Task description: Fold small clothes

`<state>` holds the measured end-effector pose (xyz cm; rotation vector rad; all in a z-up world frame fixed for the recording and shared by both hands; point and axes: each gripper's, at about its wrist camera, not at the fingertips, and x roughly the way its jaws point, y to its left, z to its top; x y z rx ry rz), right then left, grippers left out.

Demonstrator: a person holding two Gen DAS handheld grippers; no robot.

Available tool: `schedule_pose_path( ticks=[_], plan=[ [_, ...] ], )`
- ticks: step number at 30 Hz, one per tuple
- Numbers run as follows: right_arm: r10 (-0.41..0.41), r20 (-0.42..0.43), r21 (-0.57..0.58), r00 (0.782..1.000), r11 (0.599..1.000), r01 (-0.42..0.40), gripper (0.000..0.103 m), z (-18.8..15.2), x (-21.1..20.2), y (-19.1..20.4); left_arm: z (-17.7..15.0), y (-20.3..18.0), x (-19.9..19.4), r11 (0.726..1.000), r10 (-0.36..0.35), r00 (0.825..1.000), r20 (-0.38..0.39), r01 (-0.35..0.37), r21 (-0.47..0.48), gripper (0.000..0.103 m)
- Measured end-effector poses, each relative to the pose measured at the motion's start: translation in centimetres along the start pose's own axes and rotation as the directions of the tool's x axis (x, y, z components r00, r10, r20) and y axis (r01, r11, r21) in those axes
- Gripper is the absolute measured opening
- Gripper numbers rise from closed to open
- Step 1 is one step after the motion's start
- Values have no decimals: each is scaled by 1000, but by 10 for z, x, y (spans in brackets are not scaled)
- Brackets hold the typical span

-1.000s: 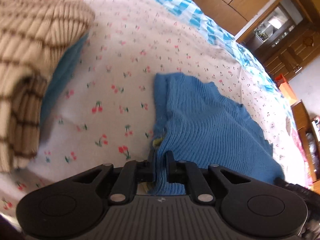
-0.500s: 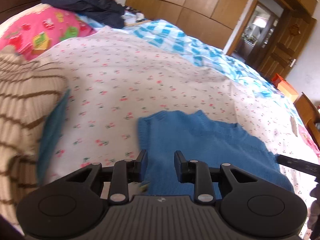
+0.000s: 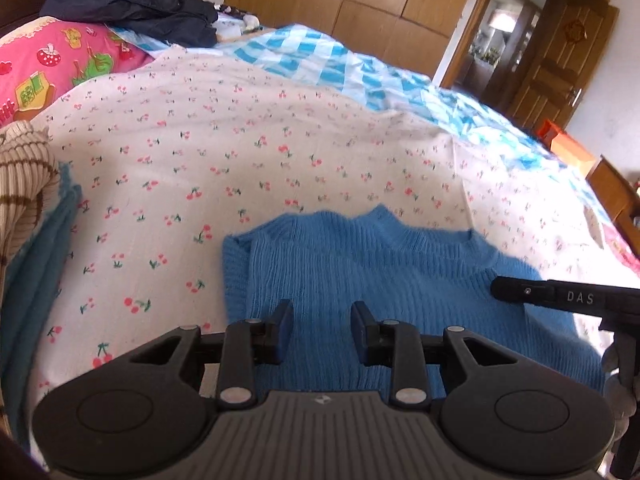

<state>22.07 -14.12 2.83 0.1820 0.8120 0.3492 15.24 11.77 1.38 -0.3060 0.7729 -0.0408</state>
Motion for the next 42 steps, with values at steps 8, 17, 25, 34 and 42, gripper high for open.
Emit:
schedule_pose_path(
  ticks=[8, 17, 25, 34, 42],
  plan=[
    [-40, 122, 76, 992, 997, 31, 3, 16, 13, -4, 14, -3, -9, 1000, 12, 991, 132, -8, -26, 36],
    [-132, 20, -47, 991, 990, 133, 12, 1, 38, 4, -15, 0, 16, 987, 140, 990, 13, -141, 80, 37],
    [13, -14, -133, 1000, 991, -15, 18, 7, 35, 60, -10, 14, 22, 984, 173, 984, 41, -174, 35, 38],
    [63, -145, -103, 987, 992, -78, 17, -7, 96, 90, -9, 43, 14, 985, 142, 988, 57, -135, -109, 38],
    [45, -44, -43, 998, 998, -47, 18, -9, 25, 62, -14, 22, -17, 999, 31, 990, 140, -26, -36, 42]
  ],
)
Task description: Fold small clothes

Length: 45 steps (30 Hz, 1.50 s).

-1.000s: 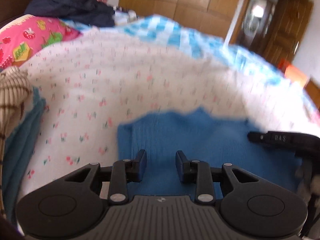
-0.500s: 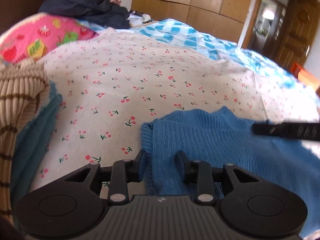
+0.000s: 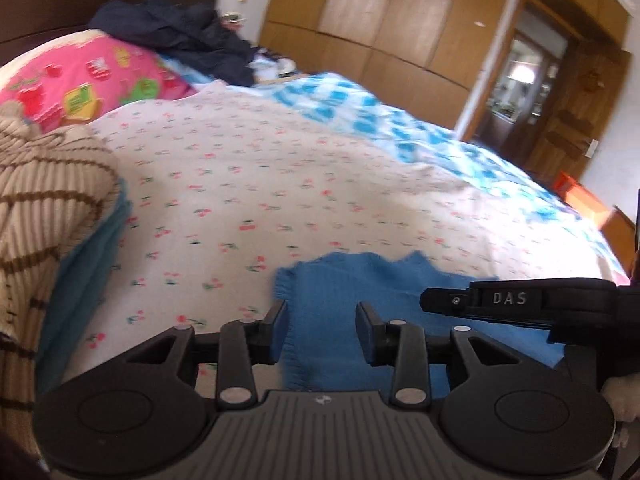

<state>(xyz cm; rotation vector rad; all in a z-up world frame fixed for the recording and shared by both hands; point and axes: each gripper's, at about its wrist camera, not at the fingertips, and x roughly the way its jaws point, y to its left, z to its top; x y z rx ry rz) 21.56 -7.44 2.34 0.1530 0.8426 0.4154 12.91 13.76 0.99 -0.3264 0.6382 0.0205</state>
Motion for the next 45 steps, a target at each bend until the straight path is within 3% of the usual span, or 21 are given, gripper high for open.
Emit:
schedule_pose_path(
  ticks=[2, 5, 10, 18, 23, 27, 32, 35, 38, 41, 45],
  plan=[
    [-46, 43, 34, 998, 998, 45, 18, -8, -33, -21, -5, -11, 0, 999, -26, 999, -27, 27, 42, 43],
    [-142, 126, 149, 982, 981, 123, 21, -17, -81, -65, -15, -17, 13, 996, -67, 989, -135, 75, 53, 44],
    [-272, 156, 331, 950, 920, 209, 25, -29, -108, -139, -23, -24, 20, 994, -35, 989, -143, 49, 96, 47],
    [-183, 101, 385, 978, 913, 131, 25, -44, -66, -177, -33, -38, 19, 988, 21, 992, -121, -2, 155, 52],
    [-143, 148, 356, 979, 931, 82, 25, -51, -74, -174, -35, -41, 19, 989, 52, 992, -111, -36, 140, 53],
    [-136, 122, 271, 983, 957, 99, 25, -45, -67, -170, -37, -46, 18, 989, 84, 991, -104, -70, 131, 53],
    [-153, 82, 192, 985, 972, 136, 32, -36, -50, -163, -39, -56, 19, 979, 134, 986, -103, -115, 167, 54],
    [-93, 103, 269, 990, 961, 63, 12, -35, -55, -176, -38, -59, 19, 975, 147, 983, -109, -125, 181, 54],
    [-23, 203, 345, 979, 937, -50, 9, -32, -77, -190, -35, -58, 16, 978, 145, 983, -114, -125, 167, 54],
    [-63, 233, 376, 970, 926, -30, 9, -30, -85, -206, -36, -57, 12, 979, 145, 984, -107, -127, 157, 54],
    [-88, 131, 425, 987, 905, 24, 10, -45, -60, -224, -40, -62, 14, 972, 167, 980, -105, -145, 187, 55]
  ],
)
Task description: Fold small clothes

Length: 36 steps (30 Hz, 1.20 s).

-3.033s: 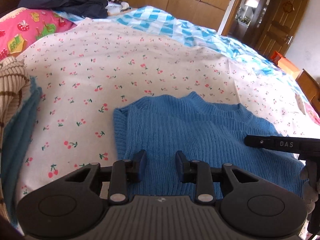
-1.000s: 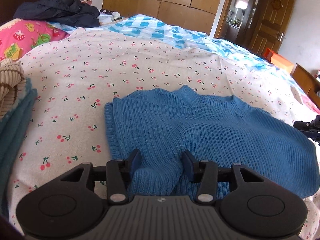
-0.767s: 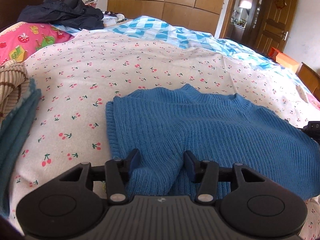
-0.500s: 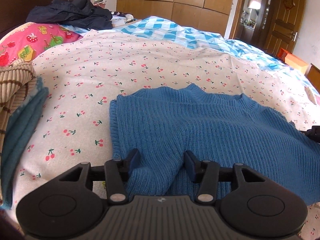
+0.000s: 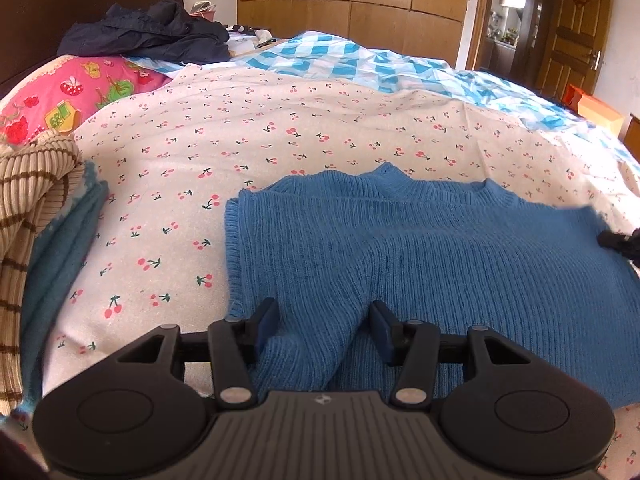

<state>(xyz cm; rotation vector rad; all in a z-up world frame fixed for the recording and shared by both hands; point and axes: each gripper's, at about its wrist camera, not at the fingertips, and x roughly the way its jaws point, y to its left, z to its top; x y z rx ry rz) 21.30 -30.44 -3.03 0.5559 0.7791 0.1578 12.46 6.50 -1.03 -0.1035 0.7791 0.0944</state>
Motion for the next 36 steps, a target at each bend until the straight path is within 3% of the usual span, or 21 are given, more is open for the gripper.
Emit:
schedule_pose_path(
  ticks=[5, 8, 12, 14, 16, 17, 19, 28, 32, 36],
  plan=[
    [16, 49, -27, 999, 1000, -15, 16, 3, -15, 7, 6, -4, -2, 1000, 20, 1000, -21, -20, 20, 56],
    [-35, 115, -85, 993, 995, 45, 16, -1, -31, 15, 7, 1, -7, 999, 32, 999, -26, -32, -9, 56],
    [-7, 156, -139, 988, 990, 29, 16, -8, -47, 28, 2, 11, -12, 995, 75, 997, -37, -77, -69, 57],
    [25, 134, -171, 991, 985, -2, 16, -13, -48, 36, -1, 16, -16, 990, 99, 994, -47, -103, -101, 59],
    [40, 55, -208, 998, 978, -28, 19, -21, -38, 44, -3, 17, -19, 987, 109, 992, -61, -115, -110, 59],
    [26, -3, -228, 1000, 973, -26, 21, -26, -29, 47, -4, 18, -20, 986, 122, 990, -73, -129, -107, 60],
    [-26, -38, -240, 999, 971, 16, 22, -36, -16, 48, -8, 19, -19, 982, 152, 982, -109, -162, -95, 60],
    [-4, 46, -249, 999, 968, 15, 25, -31, -52, 57, -19, 33, -25, 972, 148, 980, -137, -169, -163, 61],
    [76, 27, -284, 997, 956, -65, 25, -38, -61, 94, -23, 34, -37, 980, 112, 987, -111, -129, -153, 61],
    [186, -114, -378, 976, 900, -216, 28, -54, -40, 172, -34, 34, -39, 988, 80, 992, -97, -92, -124, 61]
  ],
)
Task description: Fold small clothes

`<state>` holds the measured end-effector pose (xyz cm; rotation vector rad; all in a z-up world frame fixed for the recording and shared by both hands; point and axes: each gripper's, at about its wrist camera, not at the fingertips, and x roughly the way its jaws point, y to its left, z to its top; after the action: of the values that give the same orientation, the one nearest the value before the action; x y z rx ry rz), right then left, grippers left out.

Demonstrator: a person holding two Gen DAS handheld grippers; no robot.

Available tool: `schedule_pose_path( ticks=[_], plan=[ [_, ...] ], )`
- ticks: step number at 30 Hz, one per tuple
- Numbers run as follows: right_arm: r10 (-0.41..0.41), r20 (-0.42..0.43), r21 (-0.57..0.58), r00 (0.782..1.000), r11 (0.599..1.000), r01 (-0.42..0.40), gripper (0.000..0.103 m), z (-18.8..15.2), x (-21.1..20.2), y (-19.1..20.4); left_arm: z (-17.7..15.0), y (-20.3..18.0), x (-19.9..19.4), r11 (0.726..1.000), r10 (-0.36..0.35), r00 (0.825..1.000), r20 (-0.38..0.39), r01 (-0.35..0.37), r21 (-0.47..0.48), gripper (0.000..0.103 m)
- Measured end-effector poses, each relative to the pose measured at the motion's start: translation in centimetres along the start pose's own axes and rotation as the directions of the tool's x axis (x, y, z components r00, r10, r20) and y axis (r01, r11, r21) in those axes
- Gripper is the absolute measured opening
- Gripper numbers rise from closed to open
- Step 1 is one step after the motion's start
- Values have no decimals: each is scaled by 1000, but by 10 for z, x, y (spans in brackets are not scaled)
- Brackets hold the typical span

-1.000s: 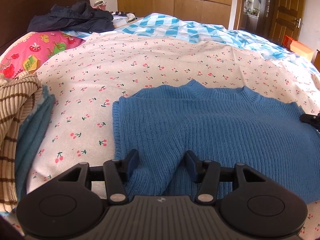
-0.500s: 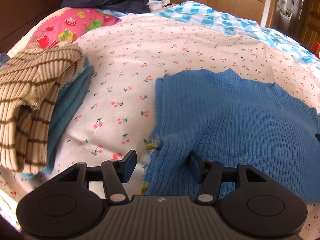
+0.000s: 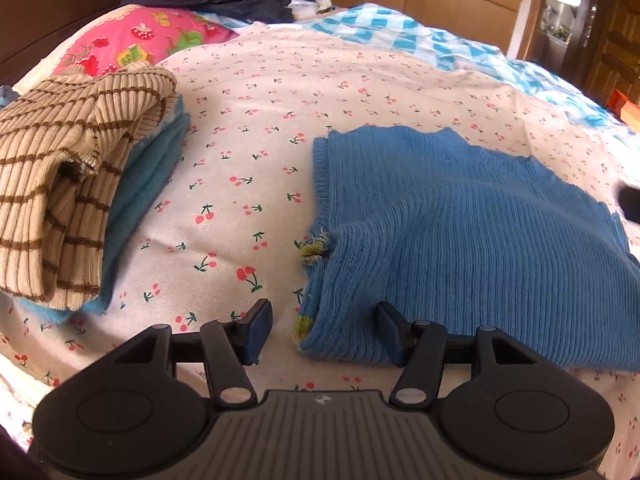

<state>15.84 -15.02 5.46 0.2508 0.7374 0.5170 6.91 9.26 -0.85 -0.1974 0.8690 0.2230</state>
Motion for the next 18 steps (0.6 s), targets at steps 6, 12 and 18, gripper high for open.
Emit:
schedule_pose_path(
  ticks=[6, 12, 18],
  plan=[
    [39, -213, -128, 976, 989, -68, 33, 15, 101, 89, 1, 25, 0, 981, -128, 992, 15, 129, -147, 61],
    [-18, -325, -183, 945, 982, -44, 34, 3, 165, 127, 3, 38, 2, 960, -190, 982, 17, 189, -204, 61],
    [-88, -319, -200, 944, 979, 24, 5, 14, 175, 133, 2, 46, -1, 946, -223, 975, 20, 222, -236, 62]
  ],
)
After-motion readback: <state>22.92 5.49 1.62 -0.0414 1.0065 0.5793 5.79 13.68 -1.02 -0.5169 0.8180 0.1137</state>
